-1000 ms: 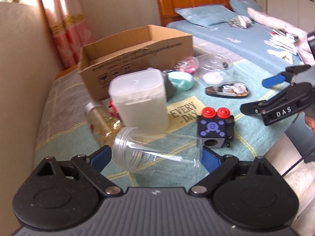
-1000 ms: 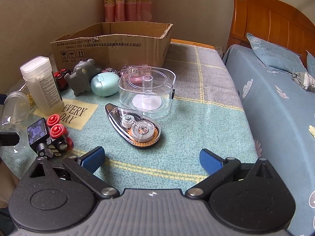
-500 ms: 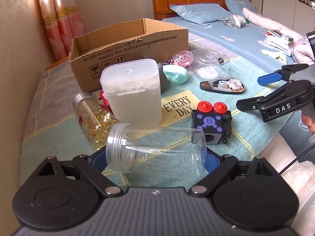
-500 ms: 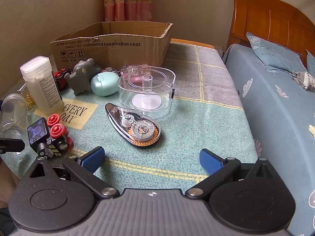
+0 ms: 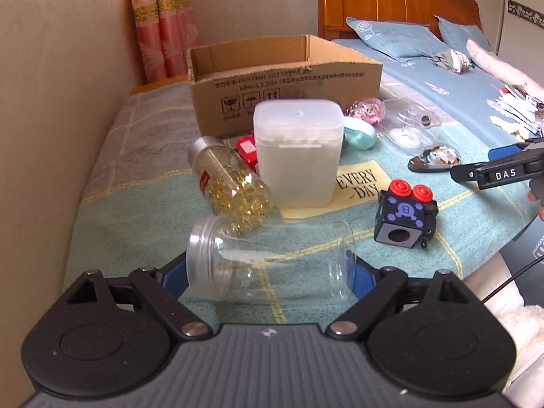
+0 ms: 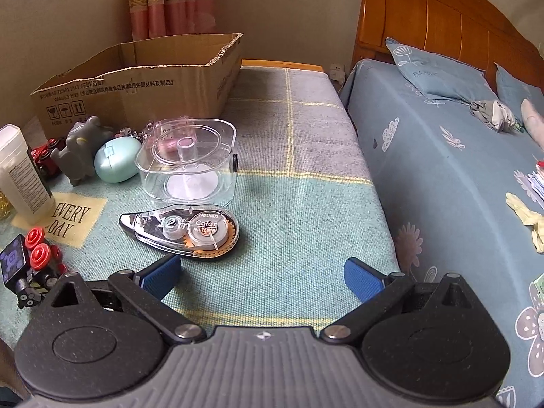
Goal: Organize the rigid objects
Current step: 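Grasp the clear plastic jar with the left tool while the right tool grasps the correction tape, then carry the jar and tape into the cardboard box and open both tools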
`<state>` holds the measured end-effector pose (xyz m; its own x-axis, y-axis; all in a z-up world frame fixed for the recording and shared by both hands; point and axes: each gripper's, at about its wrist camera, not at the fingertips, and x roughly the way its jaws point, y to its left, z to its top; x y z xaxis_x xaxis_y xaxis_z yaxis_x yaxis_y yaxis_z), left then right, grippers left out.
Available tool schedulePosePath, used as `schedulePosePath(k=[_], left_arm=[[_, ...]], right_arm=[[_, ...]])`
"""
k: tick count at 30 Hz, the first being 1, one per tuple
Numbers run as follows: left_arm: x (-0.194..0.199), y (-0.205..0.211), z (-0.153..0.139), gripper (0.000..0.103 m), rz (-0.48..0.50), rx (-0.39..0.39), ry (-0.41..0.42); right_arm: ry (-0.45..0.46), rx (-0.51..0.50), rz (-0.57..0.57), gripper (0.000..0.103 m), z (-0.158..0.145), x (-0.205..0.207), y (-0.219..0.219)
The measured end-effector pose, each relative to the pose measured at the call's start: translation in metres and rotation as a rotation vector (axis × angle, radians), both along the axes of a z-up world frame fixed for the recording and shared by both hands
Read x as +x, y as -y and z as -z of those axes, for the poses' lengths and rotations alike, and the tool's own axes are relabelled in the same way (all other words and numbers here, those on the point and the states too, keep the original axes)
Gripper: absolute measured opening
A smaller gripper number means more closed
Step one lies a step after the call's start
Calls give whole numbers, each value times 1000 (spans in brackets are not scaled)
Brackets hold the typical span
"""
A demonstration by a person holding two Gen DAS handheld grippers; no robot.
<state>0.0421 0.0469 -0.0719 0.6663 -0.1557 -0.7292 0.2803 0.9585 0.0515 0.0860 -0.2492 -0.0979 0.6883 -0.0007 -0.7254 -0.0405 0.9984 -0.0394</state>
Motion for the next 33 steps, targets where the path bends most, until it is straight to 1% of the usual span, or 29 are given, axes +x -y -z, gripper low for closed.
schedulePosePath(k=[3,5,9,15,21,24,26,33], left_arm=[[1,4,6,90,11,12,-12],[1,4,7,90,10,4,-9],[2,3,5,90,7,-13,-1],[2,2,4,90,2,-20,0],[4,2,3,90,4,-20,5],[4,2,3,90,5,-18,5],[4,2,3,90,4,-19,6],[3,2,-3,90,2,-30,2]], right_arm=[[-10,22,-46,103,0,-3,-6],[-9,20,-73,103,0,-4,-13],[-11,23,-120,103,0,5,-28],[-8,27,-158,103,1,20,-46],[-5,29,-134,103,0,28,-53],[0,22,-113,98,0,30,-54],[3,19,-101,92,-2,29,-53],[-5,1,-100,92,-3,29,-51]])
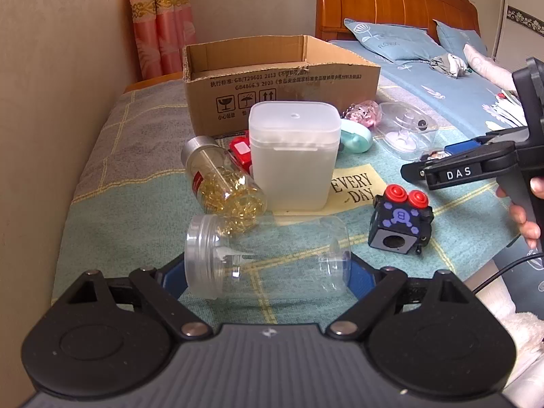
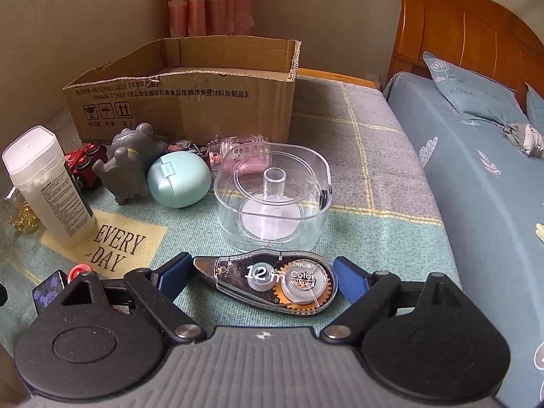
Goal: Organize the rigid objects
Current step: 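Carry the jar and tape into the cardboard box and open both tools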
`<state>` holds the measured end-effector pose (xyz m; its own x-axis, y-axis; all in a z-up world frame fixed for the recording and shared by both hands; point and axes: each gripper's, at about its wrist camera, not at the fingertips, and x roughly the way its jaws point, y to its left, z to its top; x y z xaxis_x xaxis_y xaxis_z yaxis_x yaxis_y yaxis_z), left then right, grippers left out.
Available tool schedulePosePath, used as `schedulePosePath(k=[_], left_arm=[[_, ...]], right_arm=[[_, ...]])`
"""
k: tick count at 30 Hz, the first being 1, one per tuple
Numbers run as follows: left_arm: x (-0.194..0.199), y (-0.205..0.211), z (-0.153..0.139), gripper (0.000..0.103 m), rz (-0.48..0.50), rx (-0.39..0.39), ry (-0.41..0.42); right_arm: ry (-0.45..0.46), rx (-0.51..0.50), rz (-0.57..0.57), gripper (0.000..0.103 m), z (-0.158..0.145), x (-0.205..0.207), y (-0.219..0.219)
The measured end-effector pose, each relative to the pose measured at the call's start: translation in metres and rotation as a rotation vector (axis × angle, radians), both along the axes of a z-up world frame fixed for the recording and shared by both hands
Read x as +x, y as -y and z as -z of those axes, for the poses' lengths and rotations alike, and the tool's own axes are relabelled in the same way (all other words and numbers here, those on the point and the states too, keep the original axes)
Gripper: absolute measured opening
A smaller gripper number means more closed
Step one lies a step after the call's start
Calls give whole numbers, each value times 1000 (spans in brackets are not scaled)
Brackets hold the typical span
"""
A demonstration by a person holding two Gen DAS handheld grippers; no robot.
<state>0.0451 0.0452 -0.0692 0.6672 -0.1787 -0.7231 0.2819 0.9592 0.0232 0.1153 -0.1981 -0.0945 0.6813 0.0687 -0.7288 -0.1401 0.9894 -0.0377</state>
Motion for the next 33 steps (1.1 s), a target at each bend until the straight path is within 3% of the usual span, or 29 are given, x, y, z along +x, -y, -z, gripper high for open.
schedulePosePath(k=[6,11,18,23,33], left_arm=[[-3,2,-12,90,4,19,2],[-8,3,-27,90,-1,32,7],[-2,-4,-64,90,-53,25,79],[34,-5,-90,90,-87,57,122],[142,11,-112,90,-75,98,69]], right_arm=[[-6,-44,-51,92,-8,-6,0],[-11,-14,-99,92,-25,-12,5],[36,11,-175,92,-55,-12,4],[75,12,-229,92,-74,8,-1],[138,28,-263,92,-117,66,-18]])
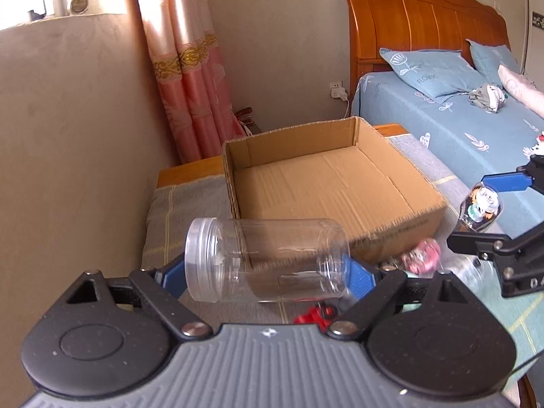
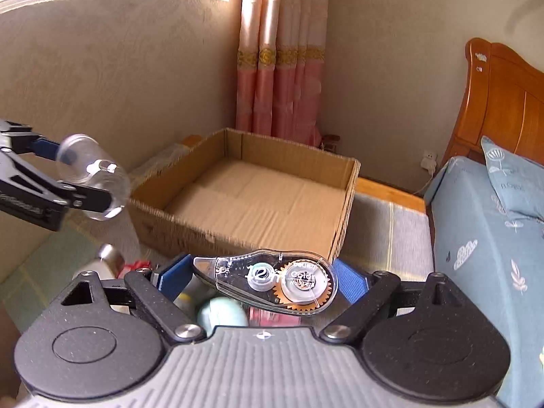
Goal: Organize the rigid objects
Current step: 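Carry the jar and tape into the cardboard box and open both tools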
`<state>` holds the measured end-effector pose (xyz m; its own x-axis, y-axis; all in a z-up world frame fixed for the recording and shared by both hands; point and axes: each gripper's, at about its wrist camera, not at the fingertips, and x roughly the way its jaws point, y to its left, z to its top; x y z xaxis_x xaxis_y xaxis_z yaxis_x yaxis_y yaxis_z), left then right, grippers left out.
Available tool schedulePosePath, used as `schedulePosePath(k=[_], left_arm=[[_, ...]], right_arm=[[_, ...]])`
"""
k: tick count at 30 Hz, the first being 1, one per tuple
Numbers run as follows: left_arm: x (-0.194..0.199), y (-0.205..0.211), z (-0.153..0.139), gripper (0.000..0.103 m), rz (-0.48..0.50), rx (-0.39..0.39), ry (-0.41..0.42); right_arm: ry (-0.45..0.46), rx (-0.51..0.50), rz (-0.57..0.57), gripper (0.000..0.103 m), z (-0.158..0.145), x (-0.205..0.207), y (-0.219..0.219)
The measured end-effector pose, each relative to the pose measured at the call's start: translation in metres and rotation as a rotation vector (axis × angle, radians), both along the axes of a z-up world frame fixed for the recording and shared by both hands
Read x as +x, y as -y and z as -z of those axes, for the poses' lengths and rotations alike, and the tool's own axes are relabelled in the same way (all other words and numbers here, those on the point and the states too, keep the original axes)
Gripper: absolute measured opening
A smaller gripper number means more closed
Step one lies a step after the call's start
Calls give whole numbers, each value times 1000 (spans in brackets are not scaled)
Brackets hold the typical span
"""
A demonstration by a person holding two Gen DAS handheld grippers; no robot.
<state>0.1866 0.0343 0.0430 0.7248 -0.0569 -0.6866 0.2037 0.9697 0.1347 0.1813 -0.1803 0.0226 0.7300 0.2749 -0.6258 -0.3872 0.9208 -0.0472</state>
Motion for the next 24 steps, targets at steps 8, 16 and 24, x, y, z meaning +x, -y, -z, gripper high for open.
schedulePosePath(k=[8,16,24], left_arm=[[69,13,-1,90,9,23,-75],[127,21,11,90,-15,8,-158],[165,35,20,90,-40,20,-198]], right_arm=[[-35,6,17,92,-5,56,-8],[-70,60,60,103,9,88,-3],[-83,118,40,103,8,75,16]])
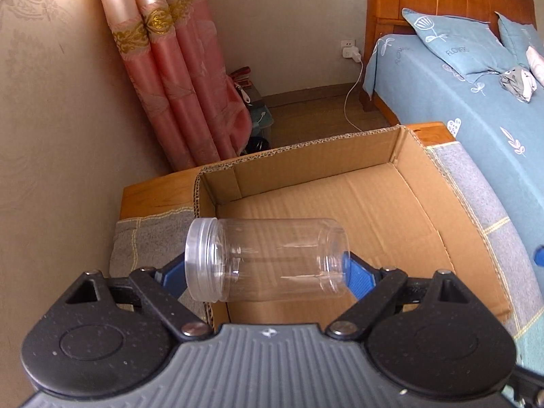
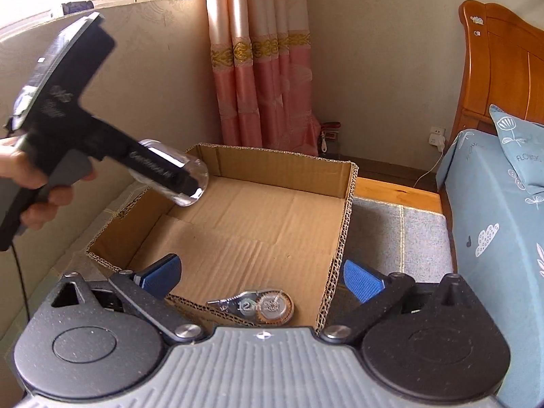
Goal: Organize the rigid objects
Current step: 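Carry the jar and tape into the cardboard box and open both tools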
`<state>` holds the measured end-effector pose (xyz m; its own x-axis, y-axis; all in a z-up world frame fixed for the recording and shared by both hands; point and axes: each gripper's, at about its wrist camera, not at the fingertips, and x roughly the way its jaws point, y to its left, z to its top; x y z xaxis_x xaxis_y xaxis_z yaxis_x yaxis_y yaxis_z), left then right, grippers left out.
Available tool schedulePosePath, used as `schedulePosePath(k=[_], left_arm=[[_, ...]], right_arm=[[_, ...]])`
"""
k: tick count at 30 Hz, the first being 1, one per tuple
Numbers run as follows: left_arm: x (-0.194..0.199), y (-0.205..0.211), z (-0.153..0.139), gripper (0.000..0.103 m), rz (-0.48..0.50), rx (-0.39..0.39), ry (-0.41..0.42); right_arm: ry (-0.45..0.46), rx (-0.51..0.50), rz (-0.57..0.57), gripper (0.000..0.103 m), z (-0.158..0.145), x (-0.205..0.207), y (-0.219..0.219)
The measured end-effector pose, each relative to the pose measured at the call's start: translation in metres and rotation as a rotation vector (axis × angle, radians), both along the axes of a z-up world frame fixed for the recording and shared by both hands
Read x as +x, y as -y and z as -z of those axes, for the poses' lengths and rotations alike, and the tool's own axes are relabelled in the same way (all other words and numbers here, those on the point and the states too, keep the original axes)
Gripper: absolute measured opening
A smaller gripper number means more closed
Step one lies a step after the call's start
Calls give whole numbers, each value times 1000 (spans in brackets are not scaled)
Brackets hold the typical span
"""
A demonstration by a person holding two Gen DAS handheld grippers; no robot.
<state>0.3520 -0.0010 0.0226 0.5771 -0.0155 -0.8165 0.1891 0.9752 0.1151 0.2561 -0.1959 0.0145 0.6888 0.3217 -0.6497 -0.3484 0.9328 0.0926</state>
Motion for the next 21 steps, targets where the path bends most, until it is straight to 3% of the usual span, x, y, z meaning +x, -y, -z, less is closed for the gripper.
schedulePosePath(k=[8,21], left_arm=[[-2,6,-7,95,-10,14,47],[-72,-11,-32,95,14,-34,106]], right_arm=[[40,-33,0,103,-6,-19,6],[57,-58,-49,103,-15,-62,-14]])
